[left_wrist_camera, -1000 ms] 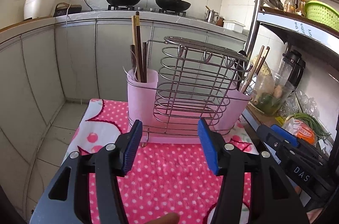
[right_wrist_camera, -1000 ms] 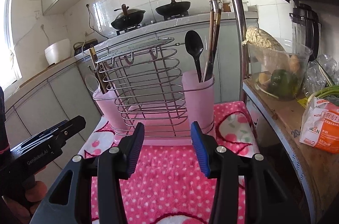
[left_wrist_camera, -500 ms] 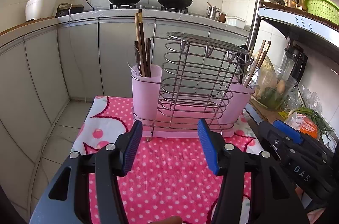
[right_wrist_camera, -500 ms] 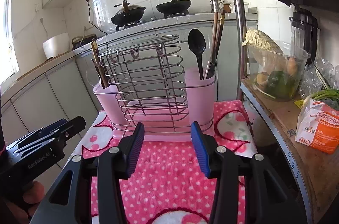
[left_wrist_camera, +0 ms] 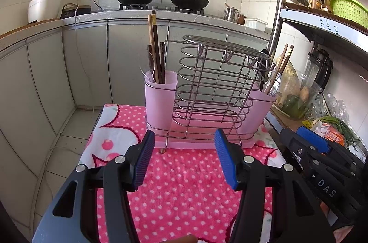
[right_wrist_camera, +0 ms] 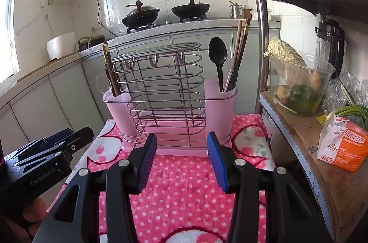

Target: Organize utensils

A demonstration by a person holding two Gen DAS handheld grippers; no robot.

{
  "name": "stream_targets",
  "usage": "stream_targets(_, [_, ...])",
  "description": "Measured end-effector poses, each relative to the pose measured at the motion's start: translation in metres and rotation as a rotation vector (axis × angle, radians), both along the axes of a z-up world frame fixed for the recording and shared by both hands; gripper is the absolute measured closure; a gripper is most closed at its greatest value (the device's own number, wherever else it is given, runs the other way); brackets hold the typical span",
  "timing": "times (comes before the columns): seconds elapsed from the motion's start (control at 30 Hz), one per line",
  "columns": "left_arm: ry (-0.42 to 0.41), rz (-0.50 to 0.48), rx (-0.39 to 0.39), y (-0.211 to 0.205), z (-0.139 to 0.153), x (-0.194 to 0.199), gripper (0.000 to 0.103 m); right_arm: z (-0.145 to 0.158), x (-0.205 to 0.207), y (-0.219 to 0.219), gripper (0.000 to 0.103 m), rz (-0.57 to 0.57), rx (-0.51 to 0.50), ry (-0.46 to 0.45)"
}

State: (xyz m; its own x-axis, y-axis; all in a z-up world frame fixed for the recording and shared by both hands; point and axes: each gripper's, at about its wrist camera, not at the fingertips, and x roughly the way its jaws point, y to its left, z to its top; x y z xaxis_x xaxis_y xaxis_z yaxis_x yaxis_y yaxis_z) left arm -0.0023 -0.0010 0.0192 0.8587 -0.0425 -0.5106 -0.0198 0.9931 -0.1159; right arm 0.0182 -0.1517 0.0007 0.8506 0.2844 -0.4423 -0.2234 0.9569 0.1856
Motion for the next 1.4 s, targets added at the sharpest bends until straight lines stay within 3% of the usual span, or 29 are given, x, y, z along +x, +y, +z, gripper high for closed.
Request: stream_targets(1.4, [0.011, -0.025, -0.006, 0.0035, -0.0043, 0.0013, 0.048, -0.0012, 0.0039, 0.0006, 0.058, 0.000, -0.009, 0.008])
